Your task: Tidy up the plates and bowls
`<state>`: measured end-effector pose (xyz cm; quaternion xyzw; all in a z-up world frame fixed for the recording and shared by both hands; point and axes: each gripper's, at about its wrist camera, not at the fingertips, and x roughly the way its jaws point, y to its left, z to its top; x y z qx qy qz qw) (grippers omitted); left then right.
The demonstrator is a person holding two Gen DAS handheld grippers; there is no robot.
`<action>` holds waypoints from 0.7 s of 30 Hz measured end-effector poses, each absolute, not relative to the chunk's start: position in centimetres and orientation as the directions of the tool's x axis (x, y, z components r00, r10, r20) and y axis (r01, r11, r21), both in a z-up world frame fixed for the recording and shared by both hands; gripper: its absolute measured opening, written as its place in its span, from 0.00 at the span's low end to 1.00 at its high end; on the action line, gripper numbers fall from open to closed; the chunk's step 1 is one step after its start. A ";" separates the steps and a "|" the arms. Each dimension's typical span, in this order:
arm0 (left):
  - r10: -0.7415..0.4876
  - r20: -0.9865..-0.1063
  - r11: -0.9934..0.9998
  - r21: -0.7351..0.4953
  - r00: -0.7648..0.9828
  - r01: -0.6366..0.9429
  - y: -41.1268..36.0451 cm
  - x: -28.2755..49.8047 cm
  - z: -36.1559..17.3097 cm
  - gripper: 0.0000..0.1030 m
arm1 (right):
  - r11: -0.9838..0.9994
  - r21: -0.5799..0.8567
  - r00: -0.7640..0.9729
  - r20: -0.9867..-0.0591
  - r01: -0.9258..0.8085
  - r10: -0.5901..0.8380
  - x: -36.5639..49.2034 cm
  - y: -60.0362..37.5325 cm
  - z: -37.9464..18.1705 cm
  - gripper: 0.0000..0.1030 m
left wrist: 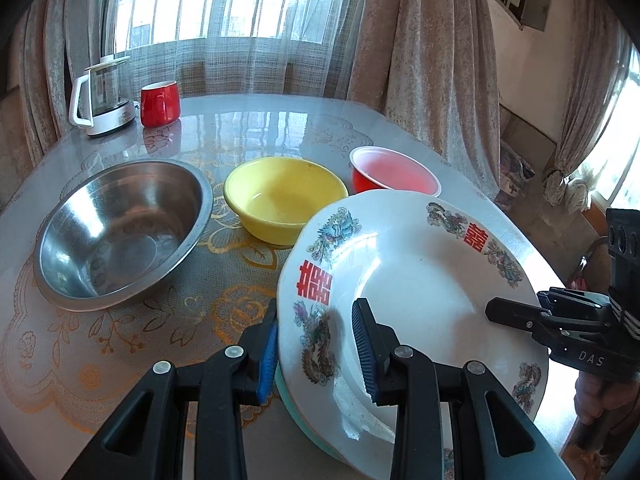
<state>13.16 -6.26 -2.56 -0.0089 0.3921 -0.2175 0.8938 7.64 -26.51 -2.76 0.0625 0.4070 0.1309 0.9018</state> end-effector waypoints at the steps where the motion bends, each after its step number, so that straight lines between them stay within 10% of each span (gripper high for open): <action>1: -0.394 -0.699 0.906 -0.187 0.596 0.380 -6.3 13.3 -2.7 0.33 | 0.959 0.217 0.634 -0.719 -0.185 0.285 7.7 -26.5 -2.8 0.25; 21: -0.368 -0.717 0.917 -0.175 0.592 0.357 -6.6 13.6 -3.8 0.33 | 0.965 0.206 0.623 -0.737 -0.163 0.262 8.8 -26.5 -4.3 0.26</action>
